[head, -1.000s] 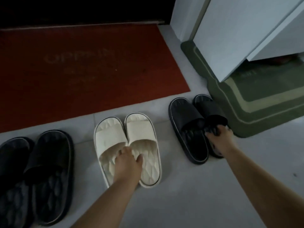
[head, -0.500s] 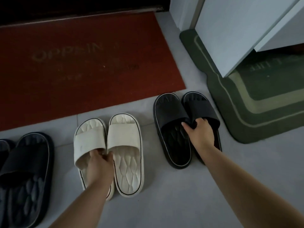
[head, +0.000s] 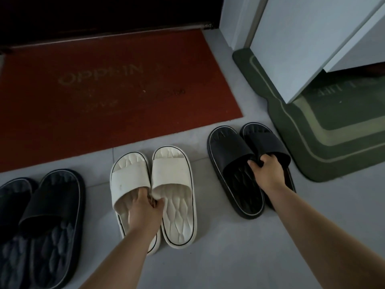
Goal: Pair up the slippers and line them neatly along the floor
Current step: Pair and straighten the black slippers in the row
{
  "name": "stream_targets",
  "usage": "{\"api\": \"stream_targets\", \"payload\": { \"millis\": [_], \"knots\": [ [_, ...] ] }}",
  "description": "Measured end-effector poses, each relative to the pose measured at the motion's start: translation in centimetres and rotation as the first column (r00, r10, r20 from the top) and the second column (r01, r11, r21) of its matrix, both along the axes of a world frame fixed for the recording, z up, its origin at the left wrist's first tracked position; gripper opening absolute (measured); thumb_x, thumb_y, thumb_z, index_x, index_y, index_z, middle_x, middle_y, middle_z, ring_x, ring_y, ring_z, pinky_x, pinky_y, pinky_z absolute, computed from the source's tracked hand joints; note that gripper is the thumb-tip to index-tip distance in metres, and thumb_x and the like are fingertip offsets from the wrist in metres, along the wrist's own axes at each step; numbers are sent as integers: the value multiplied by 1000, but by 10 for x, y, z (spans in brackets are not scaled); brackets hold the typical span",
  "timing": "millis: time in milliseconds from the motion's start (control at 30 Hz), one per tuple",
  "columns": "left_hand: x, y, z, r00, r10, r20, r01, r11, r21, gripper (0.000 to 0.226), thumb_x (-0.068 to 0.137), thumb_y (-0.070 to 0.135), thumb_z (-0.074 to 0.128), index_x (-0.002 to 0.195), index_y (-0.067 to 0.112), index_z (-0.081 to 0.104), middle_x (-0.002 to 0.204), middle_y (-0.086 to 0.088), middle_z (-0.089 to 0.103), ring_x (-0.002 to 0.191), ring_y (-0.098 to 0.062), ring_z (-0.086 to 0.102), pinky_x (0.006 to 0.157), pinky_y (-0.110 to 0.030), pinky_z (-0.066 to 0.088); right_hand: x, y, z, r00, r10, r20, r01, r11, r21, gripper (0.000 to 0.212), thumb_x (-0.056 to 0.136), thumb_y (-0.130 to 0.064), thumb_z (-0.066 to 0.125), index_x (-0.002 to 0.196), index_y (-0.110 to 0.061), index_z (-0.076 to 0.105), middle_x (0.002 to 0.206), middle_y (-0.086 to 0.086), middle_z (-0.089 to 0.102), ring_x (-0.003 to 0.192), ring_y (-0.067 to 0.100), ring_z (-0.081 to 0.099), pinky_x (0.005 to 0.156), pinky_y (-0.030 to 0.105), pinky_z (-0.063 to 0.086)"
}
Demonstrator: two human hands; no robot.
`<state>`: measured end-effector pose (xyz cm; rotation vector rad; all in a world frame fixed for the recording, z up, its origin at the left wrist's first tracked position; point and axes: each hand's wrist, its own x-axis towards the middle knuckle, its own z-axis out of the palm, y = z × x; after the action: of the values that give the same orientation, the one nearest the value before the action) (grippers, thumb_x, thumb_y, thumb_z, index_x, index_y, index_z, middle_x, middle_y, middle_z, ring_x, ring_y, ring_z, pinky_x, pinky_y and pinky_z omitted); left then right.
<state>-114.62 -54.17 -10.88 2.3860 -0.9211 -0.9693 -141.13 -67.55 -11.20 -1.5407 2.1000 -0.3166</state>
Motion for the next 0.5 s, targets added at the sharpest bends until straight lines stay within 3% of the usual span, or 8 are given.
{"api": "stream_targets", "payload": {
  "millis": [100,167,267,400,500],
  "knots": [
    [0,0,2,995,-81,59,78,996,42,32,80,25,68,95,9,44,103,-13,55,96,-33,52,68,-31,36,1,3,1,999,-26,39,25,1000,14,31,88,-27,59,92,3,57,114,21,52,98,40,56,73,28,35],
    [0,0,4,993,-102,65,99,994,47,34,80,23,69,97,7,45,108,-15,55,97,-33,51,69,-32,36,2,3,2,998,-34,52,33,999,15,28,89,-26,59,88,2,56,114,22,52,97,39,56,73,27,34],
    [0,-1,3,992,-108,63,104,993,64,35,79,22,70,97,5,45,108,-17,55,98,-34,52,71,-34,40,3,2,2,995,-77,68,75,997,28,33,91,-27,56,100,4,56,122,20,49,101,39,56,74,27,35],
    [0,-3,1,994,-94,64,90,993,71,36,78,22,72,95,5,46,105,-20,57,97,-36,53,77,-40,45,4,3,5,995,-77,61,75,996,38,24,91,-27,55,85,-5,47,123,21,48,97,39,56,73,30,37],
    [0,-3,2,994,-93,57,90,994,56,34,78,21,72,89,9,42,105,-18,56,97,-35,52,76,-39,44,10,6,10,982,-159,102,153,986,62,38,86,-26,62,111,-1,48,128,19,44,105,41,54,84,38,43]
  ]
}}
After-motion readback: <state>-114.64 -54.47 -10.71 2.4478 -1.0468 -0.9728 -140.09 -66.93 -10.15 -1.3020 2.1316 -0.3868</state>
